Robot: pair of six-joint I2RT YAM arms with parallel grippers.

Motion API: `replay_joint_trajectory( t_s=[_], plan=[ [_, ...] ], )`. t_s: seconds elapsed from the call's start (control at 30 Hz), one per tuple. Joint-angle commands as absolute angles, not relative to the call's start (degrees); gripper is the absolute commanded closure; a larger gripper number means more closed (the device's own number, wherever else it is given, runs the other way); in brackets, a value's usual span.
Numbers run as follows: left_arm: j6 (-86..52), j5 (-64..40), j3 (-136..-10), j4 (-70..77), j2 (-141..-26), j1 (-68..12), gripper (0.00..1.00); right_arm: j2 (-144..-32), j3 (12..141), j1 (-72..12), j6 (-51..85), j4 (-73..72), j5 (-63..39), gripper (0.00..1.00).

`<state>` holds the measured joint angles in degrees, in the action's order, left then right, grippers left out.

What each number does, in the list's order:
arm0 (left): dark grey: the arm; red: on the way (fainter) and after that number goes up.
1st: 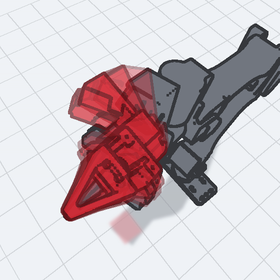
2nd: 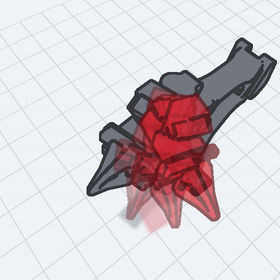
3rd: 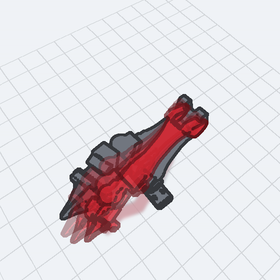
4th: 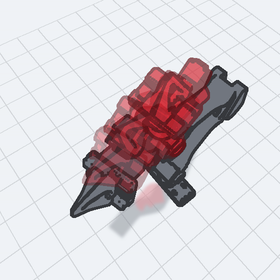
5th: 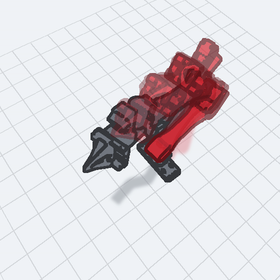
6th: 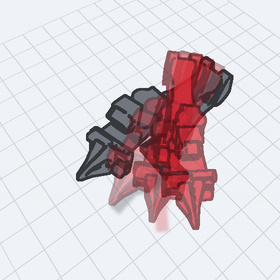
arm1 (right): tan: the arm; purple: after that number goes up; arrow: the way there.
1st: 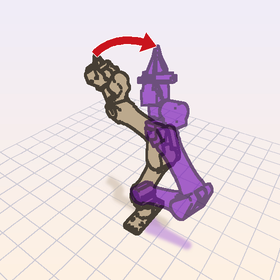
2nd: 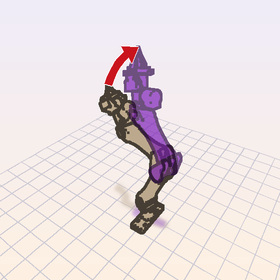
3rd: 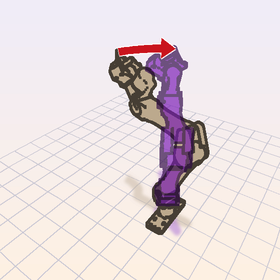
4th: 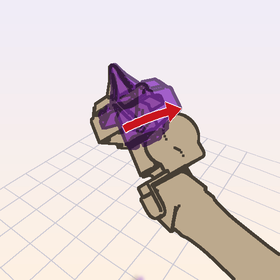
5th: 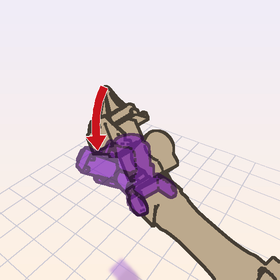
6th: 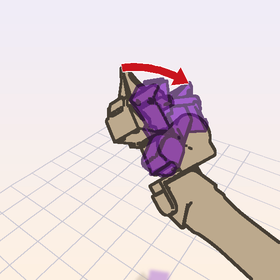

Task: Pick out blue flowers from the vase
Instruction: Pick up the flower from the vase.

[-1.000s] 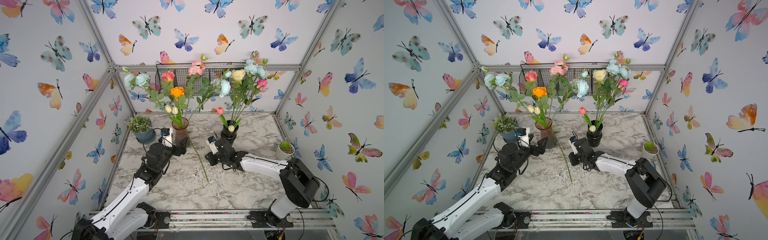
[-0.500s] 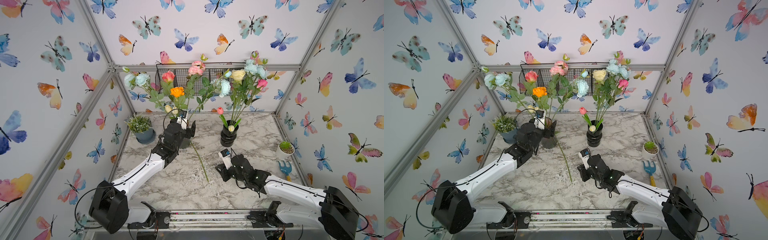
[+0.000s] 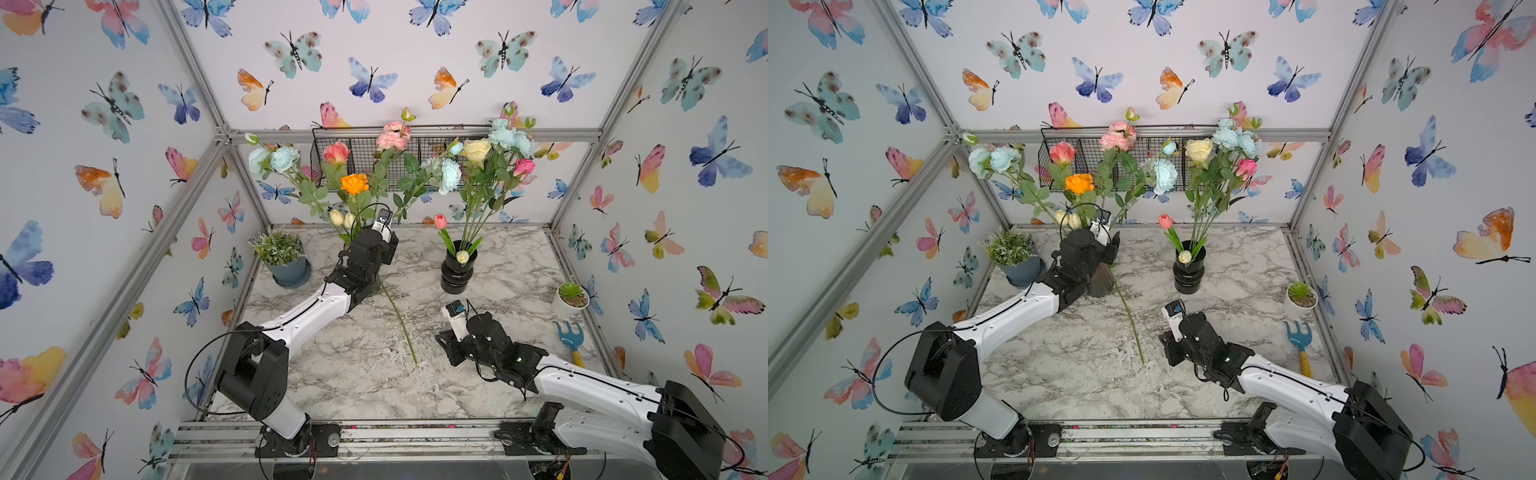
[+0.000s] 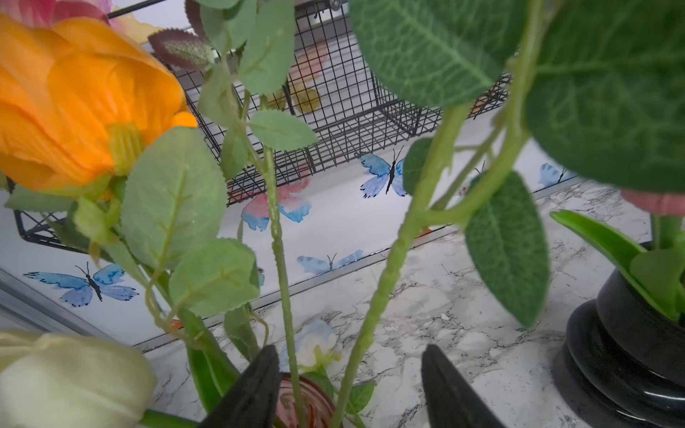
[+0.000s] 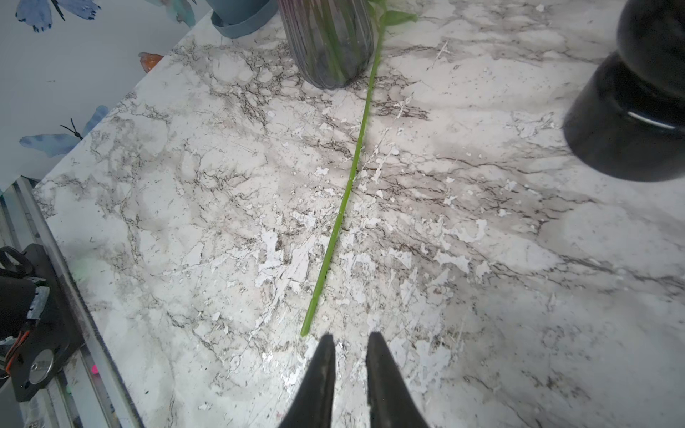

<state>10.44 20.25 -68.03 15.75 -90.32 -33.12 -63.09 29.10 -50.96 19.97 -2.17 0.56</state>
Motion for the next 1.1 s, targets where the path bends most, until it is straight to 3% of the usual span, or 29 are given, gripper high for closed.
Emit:
replay_joint_trajectory(
  t_s=[0.0,0.2,0.57,0.6,0.63,0.7,0.77,0.9,1.07],
  plan=[
    [11.0,21.4,-69.1,16.1,-89.9,-33.3,0.53,-62.4,28.4,-51.2,20.1,-2.3,2.0,0.81],
    [11.3,21.1,-67.8,16.7,-89.3,-33.3,0.70,-62.9,28.4,-51.2,20.0,-3.0,2.0,0.81],
    [12.2,20.0,-67.2,16.9,-87.5,-33.3,0.86,-64.6,29.5,-51.2,19.4,-4.1,1.6,0.83],
    [12.3,19.7,-67.0,17.0,-87.0,-33.3,0.84,-64.7,29.4,-51.2,19.4,-4.2,1.5,0.83],
    [12.7,18.9,-66.6,17.2,-86.6,-33.3,0.74,-64.8,29.4,-51.2,19.4,-4.4,1.5,0.83],
    [13.6,17.0,-65.9,17.7,-86.1,-33.2,0.45,-64.8,29.2,-51.2,19.4,-4.5,1.5,0.83],
    [15.1,15.2,-65.7,17.3,-86.4,-33.2,0.28,-64.8,29.1,-51.2,19.5,-5.1,1.4,0.83],
    [17.3,14.3,-66.4,17.3,-88.0,-33.2,0.23,-65.1,29.0,-51.2,19.4,-5.8,1.4,0.82],
    [19.1,16.4,-69.6,17.6,-91.3,-33.2,0.29,-65.4,29.3,-51.2,18.9,-6.1,1.5,0.82]
  ],
)
